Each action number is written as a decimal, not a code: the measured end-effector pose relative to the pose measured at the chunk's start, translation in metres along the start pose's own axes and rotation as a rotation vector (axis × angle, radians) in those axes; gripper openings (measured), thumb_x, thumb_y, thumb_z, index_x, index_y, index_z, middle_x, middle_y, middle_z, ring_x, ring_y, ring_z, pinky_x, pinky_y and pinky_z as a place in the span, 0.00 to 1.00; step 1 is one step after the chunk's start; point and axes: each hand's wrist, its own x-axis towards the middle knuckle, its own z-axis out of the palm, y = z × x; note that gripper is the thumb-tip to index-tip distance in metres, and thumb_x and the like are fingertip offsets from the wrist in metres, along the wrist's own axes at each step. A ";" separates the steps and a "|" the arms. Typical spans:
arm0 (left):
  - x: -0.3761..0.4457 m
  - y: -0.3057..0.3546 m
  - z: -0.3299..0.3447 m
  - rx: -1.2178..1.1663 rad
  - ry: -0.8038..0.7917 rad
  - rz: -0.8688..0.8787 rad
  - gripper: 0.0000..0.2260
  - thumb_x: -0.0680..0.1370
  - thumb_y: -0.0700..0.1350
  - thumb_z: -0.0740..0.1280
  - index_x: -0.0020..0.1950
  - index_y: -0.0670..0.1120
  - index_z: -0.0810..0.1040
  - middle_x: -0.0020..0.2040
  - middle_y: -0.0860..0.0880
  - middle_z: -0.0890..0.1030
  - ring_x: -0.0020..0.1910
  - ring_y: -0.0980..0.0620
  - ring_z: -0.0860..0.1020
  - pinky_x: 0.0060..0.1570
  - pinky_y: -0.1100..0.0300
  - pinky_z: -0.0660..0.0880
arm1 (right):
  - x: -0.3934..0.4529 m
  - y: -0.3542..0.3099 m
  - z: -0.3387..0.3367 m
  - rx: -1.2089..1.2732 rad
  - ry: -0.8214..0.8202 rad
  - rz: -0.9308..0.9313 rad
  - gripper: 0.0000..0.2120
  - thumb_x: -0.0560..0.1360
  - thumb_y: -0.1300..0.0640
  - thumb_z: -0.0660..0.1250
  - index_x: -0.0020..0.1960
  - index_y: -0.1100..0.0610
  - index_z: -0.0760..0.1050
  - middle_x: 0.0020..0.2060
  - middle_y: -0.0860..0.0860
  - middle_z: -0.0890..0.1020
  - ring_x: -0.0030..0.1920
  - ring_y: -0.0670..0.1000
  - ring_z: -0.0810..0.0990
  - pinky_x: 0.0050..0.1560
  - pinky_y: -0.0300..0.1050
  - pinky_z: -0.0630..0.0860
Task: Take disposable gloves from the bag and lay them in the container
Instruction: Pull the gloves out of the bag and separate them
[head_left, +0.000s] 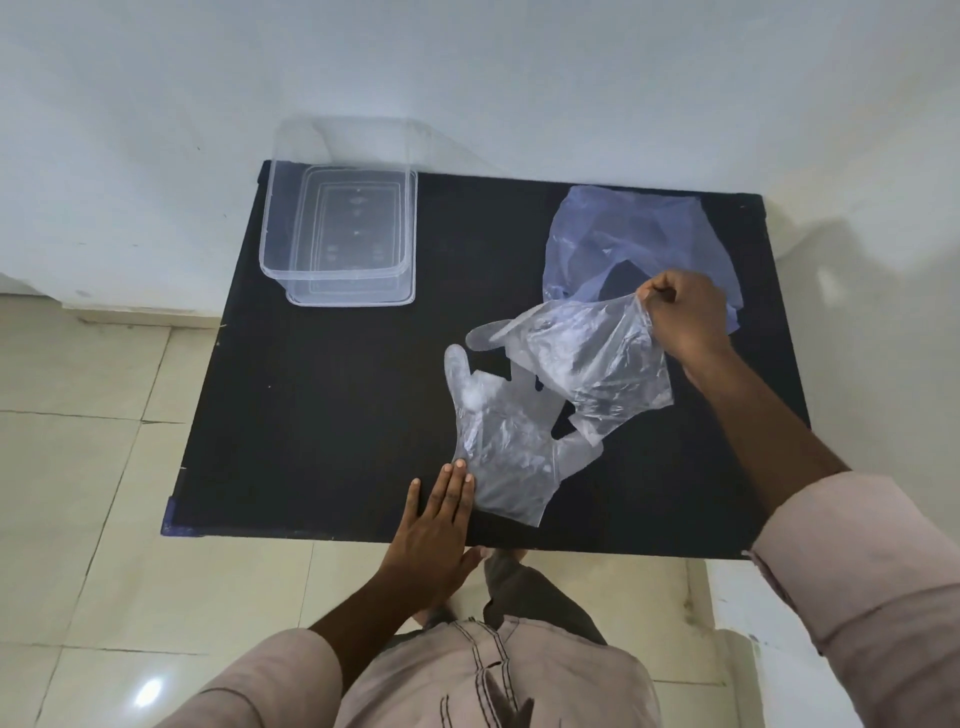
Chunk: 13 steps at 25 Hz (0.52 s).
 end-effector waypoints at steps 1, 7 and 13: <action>0.000 0.000 -0.001 -0.005 -0.004 0.000 0.37 0.79 0.66 0.44 0.73 0.46 0.28 0.75 0.45 0.29 0.76 0.43 0.32 0.73 0.41 0.33 | 0.003 -0.002 -0.005 -0.003 0.017 -0.010 0.09 0.75 0.63 0.62 0.46 0.62 0.81 0.43 0.55 0.84 0.42 0.51 0.80 0.42 0.41 0.70; 0.001 -0.001 -0.003 0.005 -0.026 0.005 0.38 0.79 0.66 0.47 0.76 0.45 0.31 0.74 0.46 0.29 0.74 0.44 0.31 0.72 0.42 0.34 | -0.002 -0.016 -0.028 -0.150 0.089 -0.153 0.09 0.78 0.62 0.61 0.47 0.63 0.80 0.47 0.58 0.85 0.46 0.55 0.81 0.48 0.43 0.72; 0.002 -0.004 -0.002 0.000 -0.034 0.022 0.39 0.79 0.66 0.49 0.78 0.45 0.34 0.79 0.44 0.34 0.76 0.44 0.33 0.72 0.41 0.36 | -0.023 -0.037 -0.049 -0.284 0.222 -0.299 0.08 0.77 0.64 0.59 0.44 0.61 0.76 0.45 0.58 0.82 0.47 0.58 0.79 0.43 0.46 0.70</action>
